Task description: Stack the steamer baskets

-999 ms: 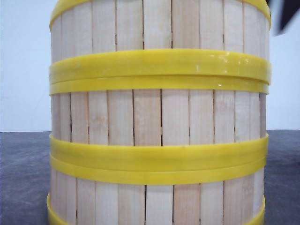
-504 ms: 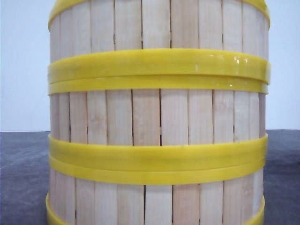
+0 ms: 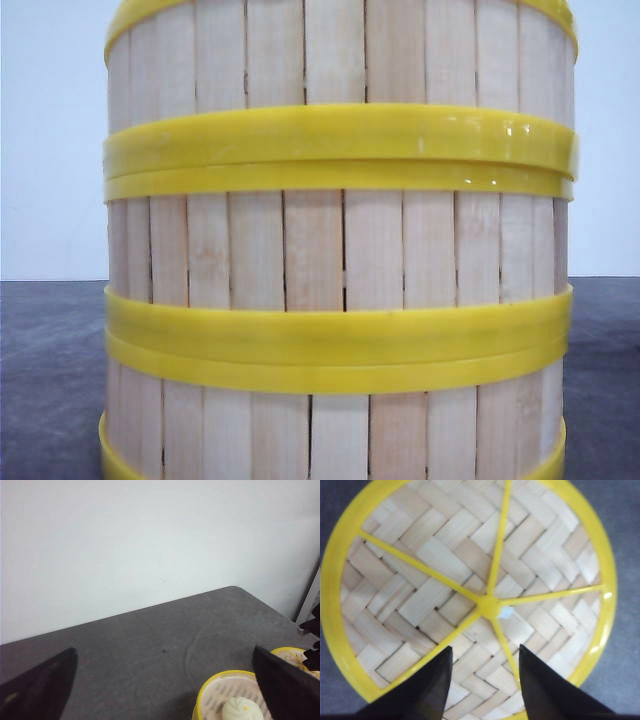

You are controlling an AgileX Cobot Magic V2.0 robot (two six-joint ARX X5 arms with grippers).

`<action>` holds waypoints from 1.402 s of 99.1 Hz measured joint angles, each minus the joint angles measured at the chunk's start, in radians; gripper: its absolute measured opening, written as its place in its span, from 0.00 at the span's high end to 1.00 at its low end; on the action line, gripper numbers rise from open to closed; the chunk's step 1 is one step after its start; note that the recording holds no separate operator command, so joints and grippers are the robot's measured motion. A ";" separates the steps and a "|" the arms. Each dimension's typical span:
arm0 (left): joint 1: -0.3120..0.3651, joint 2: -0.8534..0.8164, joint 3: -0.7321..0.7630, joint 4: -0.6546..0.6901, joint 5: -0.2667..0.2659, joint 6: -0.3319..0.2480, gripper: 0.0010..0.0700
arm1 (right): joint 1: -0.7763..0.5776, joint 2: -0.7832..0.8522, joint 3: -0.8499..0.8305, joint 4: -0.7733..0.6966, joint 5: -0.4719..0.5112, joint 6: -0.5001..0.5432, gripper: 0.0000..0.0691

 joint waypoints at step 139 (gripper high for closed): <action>0.000 0.000 0.000 0.000 0.000 0.000 0.01 | -0.051 0.116 0.000 0.134 -0.004 0.005 0.88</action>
